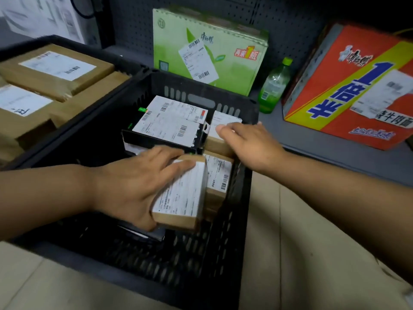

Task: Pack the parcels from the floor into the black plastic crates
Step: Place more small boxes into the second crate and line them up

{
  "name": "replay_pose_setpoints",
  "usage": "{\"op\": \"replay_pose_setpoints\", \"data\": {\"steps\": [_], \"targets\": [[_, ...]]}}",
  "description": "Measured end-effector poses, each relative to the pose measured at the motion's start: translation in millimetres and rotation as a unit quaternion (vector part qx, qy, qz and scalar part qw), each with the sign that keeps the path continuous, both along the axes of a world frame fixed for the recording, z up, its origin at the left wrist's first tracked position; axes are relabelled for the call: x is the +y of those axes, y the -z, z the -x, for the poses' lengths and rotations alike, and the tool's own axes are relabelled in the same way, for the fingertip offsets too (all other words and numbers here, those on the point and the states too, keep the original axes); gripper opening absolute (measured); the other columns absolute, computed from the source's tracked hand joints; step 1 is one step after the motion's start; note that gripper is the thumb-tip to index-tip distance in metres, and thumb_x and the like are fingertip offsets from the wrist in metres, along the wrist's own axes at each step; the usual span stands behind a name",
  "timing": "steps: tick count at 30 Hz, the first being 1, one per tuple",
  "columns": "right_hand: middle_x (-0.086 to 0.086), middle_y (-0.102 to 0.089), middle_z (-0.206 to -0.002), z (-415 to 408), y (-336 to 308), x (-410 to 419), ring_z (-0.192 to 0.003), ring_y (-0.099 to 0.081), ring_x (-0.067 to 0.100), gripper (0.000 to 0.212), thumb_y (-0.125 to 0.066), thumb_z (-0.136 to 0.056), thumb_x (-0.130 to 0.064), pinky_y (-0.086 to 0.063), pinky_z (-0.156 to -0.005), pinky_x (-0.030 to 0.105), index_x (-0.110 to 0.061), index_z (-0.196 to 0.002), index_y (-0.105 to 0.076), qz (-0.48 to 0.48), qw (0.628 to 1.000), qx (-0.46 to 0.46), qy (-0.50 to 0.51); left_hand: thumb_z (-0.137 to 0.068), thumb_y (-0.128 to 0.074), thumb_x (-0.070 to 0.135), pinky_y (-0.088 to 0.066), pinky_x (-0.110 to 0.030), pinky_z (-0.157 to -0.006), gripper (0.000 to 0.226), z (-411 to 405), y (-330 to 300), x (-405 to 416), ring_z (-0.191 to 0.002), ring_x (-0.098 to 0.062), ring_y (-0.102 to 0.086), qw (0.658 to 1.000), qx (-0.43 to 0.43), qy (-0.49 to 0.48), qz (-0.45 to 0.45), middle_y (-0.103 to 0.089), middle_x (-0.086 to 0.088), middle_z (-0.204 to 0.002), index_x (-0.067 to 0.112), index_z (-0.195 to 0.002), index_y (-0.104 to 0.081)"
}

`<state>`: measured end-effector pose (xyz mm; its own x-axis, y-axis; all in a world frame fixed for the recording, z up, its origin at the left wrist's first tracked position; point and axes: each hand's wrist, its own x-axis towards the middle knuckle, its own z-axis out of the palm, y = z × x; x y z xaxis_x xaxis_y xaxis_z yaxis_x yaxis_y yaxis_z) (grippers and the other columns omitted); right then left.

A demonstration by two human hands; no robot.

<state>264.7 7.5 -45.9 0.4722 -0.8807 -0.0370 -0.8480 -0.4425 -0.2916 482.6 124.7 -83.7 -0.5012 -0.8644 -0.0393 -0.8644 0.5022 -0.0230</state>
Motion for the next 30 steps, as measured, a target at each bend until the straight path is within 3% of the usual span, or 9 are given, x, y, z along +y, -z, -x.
{"op": "replay_pose_setpoints", "data": {"steps": [3, 6, 11, 17, 20, 23, 26, 30], "targets": [[0.011, -0.058, -0.126, 2, 19, -17, -0.124, -0.043, 0.027, 0.07, -0.015, -0.093, -0.063, -0.009, -0.117, 0.046, -0.015, -0.122, -0.057, 0.009, 0.999, 0.041, -0.001, -0.052, -0.06, 0.077, -0.025, -0.032, -0.11, 0.125, 15, 18, 5, -0.132, -0.019, -0.017, 0.993, -0.028, 0.045, -0.107, -0.013, -0.004, -0.144, 0.025, -0.145, 0.006], [0.013, -0.046, -0.141, 2, 34, -17, -0.138, -0.026, 0.027, 0.073, -0.017, -0.091, -0.065, -0.002, -0.117, 0.044, -0.016, -0.135, -0.049, 0.038, 0.994, 0.104, 0.005, -0.054, -0.063, 0.073, -0.027, -0.036, -0.112, 0.121, 31, 39, 3, -0.133, -0.018, -0.015, 0.984, -0.019, 0.069, -0.166, -0.01, -0.002, -0.145, 0.03, -0.141, 0.01], [0.01, -0.049, -0.138, 2, 39, -17, -0.138, -0.024, 0.025, 0.068, -0.019, -0.092, -0.063, -0.004, -0.117, 0.044, -0.02, -0.129, -0.055, 0.052, 0.995, 0.079, 0.007, -0.06, -0.067, 0.071, -0.011, -0.037, -0.115, 0.125, 52, 69, 0, -0.136, -0.026, -0.005, 0.973, -0.068, 0.08, -0.207, -0.001, -0.005, -0.149, 0.026, -0.146, 0.012], [0.003, -0.06, -0.119, 1, 43, -18, -0.134, -0.029, 0.023, 0.059, -0.022, -0.093, -0.06, -0.01, -0.116, 0.045, -0.021, -0.1, -0.066, 0.049, 0.998, 0.045, 0.015, -0.069, -0.061, 0.071, 0.002, -0.043, -0.115, 0.122, 63, 103, -7, -0.141, -0.033, 0.008, 0.973, -0.126, 0.089, -0.173, 0.016, -0.015, -0.155, 0.021, -0.147, 0.018], [-0.002, -0.06, -0.1, 1, 46, -20, -0.129, -0.034, 0.023, 0.051, -0.023, -0.093, -0.059, -0.019, -0.112, 0.048, -0.027, -0.08, -0.06, 0.059, 0.998, 0.036, 0.012, -0.074, -0.056, 0.07, 0.008, -0.047, -0.114, 0.119, 61, 122, -6, -0.142, -0.038, 0.013, 0.972, -0.145, 0.104, -0.151, 0.022, -0.024, -0.152, 0.016, -0.146, 0.022], [-0.003, -0.062, -0.096, 0, 47, -21, -0.126, -0.034, 0.021, 0.051, -0.025, -0.093, -0.058, -0.024, -0.11, 0.048, -0.026, -0.077, -0.062, 0.057, 0.998, 0.013, 0.018, -0.079, -0.052, 0.066, 0.02, -0.047, -0.109, 0.116, 53, 136, -2, -0.139, -0.041, 0.023, 0.976, -0.126, 0.123, -0.126, 0.027, -0.027, -0.147, 0.01, -0.144, 0.025], [-0.008, -0.055, -0.088, 1, 48, -21, -0.124, -0.035, 0.02, 0.052, -0.026, -0.093, -0.057, -0.026, -0.108, 0.048, -0.026, -0.073, -0.063, 0.054, 0.998, 0.004, 0.019, -0.088, -0.04, 0.061, 0.032, -0.042, -0.1, 0.103, 51, 147, 3, -0.133, -0.034, 0.035, 0.975, -0.118, 0.15, -0.114, 0.038, -0.019, -0.143, 0.004, -0.14, 0.029], [-0.009, -0.056, -0.085, 0, 48, -21, -0.122, -0.036, 0.019, 0.053, -0.028, -0.094, -0.056, -0.029, -0.105, 0.043, -0.024, -0.072, -0.065, 0.057, 0.998, -0.007, 0.023, -0.095, -0.028, 0.055, 0.035, -0.04, -0.096, 0.093, 57, 154, 2, -0.122, -0.033, 0.047, 0.97, -0.139, 0.151, -0.128, 0.046, -0.022, -0.136, -0.001, -0.134, 0.036]]}}
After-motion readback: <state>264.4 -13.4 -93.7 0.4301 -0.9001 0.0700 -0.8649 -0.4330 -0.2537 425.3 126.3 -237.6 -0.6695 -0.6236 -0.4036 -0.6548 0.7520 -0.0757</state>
